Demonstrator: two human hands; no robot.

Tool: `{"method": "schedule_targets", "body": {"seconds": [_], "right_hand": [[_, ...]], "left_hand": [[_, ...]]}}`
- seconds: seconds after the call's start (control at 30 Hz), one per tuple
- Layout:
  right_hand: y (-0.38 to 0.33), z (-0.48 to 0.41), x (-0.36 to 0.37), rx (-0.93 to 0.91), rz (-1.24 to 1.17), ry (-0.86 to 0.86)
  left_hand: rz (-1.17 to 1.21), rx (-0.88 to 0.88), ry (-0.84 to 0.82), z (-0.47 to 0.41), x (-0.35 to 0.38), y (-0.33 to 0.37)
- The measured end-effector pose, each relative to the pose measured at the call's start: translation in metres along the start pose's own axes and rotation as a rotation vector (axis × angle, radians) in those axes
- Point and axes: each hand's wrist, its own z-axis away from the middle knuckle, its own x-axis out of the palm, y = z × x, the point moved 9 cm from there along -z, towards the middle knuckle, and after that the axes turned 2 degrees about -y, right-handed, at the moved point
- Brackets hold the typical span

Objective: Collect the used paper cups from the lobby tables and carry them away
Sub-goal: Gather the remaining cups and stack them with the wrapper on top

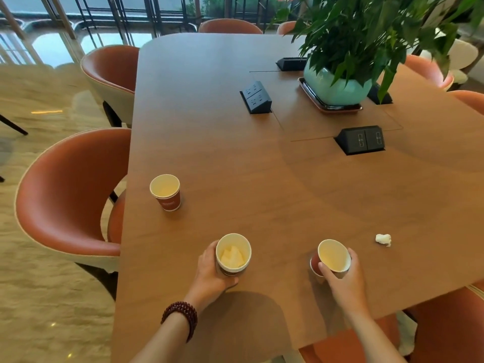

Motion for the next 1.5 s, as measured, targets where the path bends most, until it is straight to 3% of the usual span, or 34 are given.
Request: {"method": "schedule_targets", "body": {"seconds": [0.23,0.77,1.2,1.5], "right_hand": [[-0.048,0.01,0.005,-0.091,-0.054,0.001],[-0.185,0.085,0.07,-0.327,-0.146,-0.266],[-0.166,0.094,0.113,-0.359,0.152,-0.275],[-0.139,0.091,0.137,-0.26,0.23,-0.3]], "left_hand": [[0.042,-0.045,0.052,0.007,-0.038,0.01],[0.16,0.063,0.218,0.038,-0.097,0.045],[0.176,0.039,0.246,0.048,-0.115,0.032],[0.158,0.023,0.273,0.054,-0.126,0.018]]}}
